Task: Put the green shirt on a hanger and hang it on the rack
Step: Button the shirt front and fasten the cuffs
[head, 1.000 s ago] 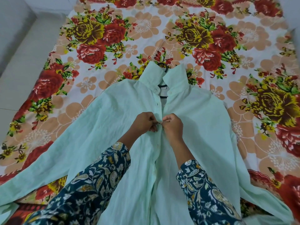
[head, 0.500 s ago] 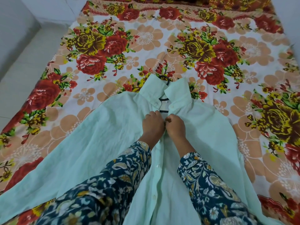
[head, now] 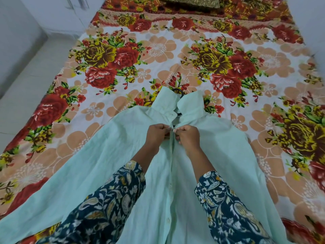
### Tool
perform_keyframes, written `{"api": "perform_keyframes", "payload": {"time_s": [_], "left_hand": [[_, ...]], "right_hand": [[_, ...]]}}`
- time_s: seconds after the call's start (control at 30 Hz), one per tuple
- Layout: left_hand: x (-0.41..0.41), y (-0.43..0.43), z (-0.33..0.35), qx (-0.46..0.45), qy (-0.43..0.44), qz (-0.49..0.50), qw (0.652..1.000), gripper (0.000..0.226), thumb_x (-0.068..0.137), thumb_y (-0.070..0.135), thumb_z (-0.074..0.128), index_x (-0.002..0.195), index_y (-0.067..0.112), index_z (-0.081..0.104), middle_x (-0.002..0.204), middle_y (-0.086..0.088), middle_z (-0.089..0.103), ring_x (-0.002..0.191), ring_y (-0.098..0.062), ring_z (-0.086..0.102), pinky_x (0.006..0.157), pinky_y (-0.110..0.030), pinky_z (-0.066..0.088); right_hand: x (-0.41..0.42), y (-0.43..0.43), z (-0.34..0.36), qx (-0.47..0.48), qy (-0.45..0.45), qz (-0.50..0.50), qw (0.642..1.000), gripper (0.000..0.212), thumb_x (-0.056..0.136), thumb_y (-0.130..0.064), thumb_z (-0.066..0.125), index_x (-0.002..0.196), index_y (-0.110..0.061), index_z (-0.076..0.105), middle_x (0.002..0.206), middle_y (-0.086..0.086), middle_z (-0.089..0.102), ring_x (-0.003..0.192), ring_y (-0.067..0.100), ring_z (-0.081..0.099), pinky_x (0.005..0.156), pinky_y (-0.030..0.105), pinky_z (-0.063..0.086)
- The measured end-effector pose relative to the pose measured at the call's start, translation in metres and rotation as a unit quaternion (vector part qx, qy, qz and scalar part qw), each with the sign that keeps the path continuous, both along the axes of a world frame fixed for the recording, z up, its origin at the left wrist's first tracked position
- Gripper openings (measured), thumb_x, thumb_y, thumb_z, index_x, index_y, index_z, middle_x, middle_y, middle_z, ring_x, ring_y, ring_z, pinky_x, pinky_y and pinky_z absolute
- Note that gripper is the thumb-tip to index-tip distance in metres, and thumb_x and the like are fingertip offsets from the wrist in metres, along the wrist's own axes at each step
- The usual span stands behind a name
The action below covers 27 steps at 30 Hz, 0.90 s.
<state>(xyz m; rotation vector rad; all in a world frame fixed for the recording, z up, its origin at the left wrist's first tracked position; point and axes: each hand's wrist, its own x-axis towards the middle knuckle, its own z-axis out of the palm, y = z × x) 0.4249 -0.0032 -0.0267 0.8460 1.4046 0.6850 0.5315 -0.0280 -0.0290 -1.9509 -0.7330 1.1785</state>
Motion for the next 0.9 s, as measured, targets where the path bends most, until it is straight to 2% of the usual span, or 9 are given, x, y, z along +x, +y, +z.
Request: {"api": "perform_keyframes", "payload": {"time_s": [0.13, 0.2, 0.27, 0.37, 0.47, 0.53, 0.7, 0.8, 0.9], "left_hand": [[0.000, -0.001, 0.000, 0.023, 0.026, -0.036, 0.999, 0.019, 0.086, -0.001, 0.059, 0.070, 0.005, 0.067, 0.067, -0.008, 0.063, 0.062, -0.018, 0.059, 0.071, -0.027, 0.053], [-0.001, -0.002, 0.003, 0.032, 0.030, -0.067, 0.997, 0.016, 0.087, -0.004, 0.054, 0.085, -0.004, 0.069, 0.068, -0.007, 0.064, 0.063, -0.016, 0.060, 0.067, -0.022, 0.053], [-0.002, -0.003, 0.005, 0.036, 0.037, -0.101, 0.994, 0.026, 0.086, -0.009, 0.044, 0.092, -0.004, 0.068, 0.072, -0.007, 0.065, 0.065, -0.014, 0.060, 0.066, -0.019, 0.052], [-0.003, -0.001, 0.006, 0.071, 0.088, -0.147, 0.983, 0.028, 0.085, -0.010, 0.041, 0.091, 0.001, 0.066, 0.073, -0.007, 0.064, 0.066, -0.013, 0.059, 0.063, -0.015, 0.051], [-0.001, 0.003, 0.005, 0.126, 0.169, -0.185, 0.960, 0.016, 0.086, -0.005, 0.048, 0.083, 0.002, 0.063, 0.069, -0.010, 0.061, 0.058, -0.016, 0.058, 0.059, -0.020, 0.051], [0.002, 0.006, 0.005, 0.134, 0.182, -0.195, 0.954, 0.022, 0.084, -0.008, 0.046, 0.071, 0.008, 0.054, 0.061, -0.008, 0.058, 0.051, -0.017, 0.057, 0.059, -0.027, 0.051], [0.003, 0.019, 0.001, 0.101, 0.168, -0.258, 0.946, 0.025, 0.084, 0.003, 0.064, 0.065, 0.015, 0.052, 0.057, -0.004, 0.058, 0.041, -0.004, 0.055, 0.048, -0.015, 0.047], [-0.004, 0.026, -0.001, 0.070, 0.085, -0.246, 0.963, 0.022, 0.082, 0.001, 0.067, 0.066, 0.010, 0.056, 0.059, -0.007, 0.058, 0.039, -0.001, 0.053, 0.046, -0.012, 0.044], [-0.009, 0.026, -0.003, 0.054, 0.029, -0.231, 0.971, 0.019, 0.081, -0.002, 0.066, 0.067, 0.008, 0.058, 0.057, -0.003, 0.060, 0.041, 0.000, 0.053, 0.047, -0.011, 0.044]], "right_hand": [[-0.001, 0.000, 0.004, -0.005, -0.003, -0.012, 1.000, 0.023, 0.080, -0.005, 0.063, 0.059, -0.014, 0.058, 0.062, 0.007, 0.061, 0.059, 0.021, 0.057, 0.062, 0.033, 0.050], [-0.002, 0.000, 0.004, -0.003, -0.018, -0.028, 0.999, 0.026, 0.080, -0.005, 0.061, 0.056, -0.015, 0.057, 0.061, 0.007, 0.061, 0.064, 0.024, 0.058, 0.067, 0.036, 0.052], [-0.002, 0.001, 0.004, 0.001, -0.018, -0.042, 0.999, 0.020, 0.080, -0.003, 0.060, 0.062, -0.012, 0.059, 0.070, 0.012, 0.064, 0.070, 0.026, 0.061, 0.072, 0.038, 0.054], [-0.003, -0.002, 0.004, 0.010, 0.004, -0.040, 0.999, 0.004, 0.081, -0.007, 0.061, 0.082, -0.008, 0.065, 0.090, 0.017, 0.070, 0.082, 0.031, 0.067, 0.079, 0.041, 0.058], [-0.006, -0.006, 0.004, 0.024, -0.006, -0.014, 1.000, 0.017, 0.081, -0.021, 0.067, 0.091, -0.006, 0.065, 0.090, 0.011, 0.069, 0.086, 0.027, 0.066, 0.081, 0.040, 0.056], [-0.007, -0.006, 0.006, 0.027, -0.028, 0.002, 0.999, 0.014, 0.082, -0.021, 0.067, 0.089, -0.009, 0.063, 0.087, 0.006, 0.066, 0.085, 0.024, 0.064, 0.080, 0.039, 0.055], [0.000, -0.004, 0.001, 0.032, -0.081, 0.017, 0.996, 0.011, 0.084, -0.005, 0.056, 0.088, -0.006, 0.067, 0.089, 0.010, 0.068, 0.084, 0.024, 0.062, 0.079, 0.036, 0.054], [0.005, -0.005, -0.003, 0.037, -0.046, 0.006, 0.998, 0.015, 0.083, 0.000, 0.054, 0.080, -0.012, 0.062, 0.083, 0.007, 0.064, 0.086, 0.027, 0.063, 0.083, 0.043, 0.055], [0.009, -0.002, -0.009, 0.034, -0.041, 0.002, 0.999, 0.014, 0.083, 0.002, 0.054, 0.084, -0.009, 0.063, 0.084, 0.008, 0.063, 0.083, 0.024, 0.061, 0.084, 0.044, 0.055]]}}
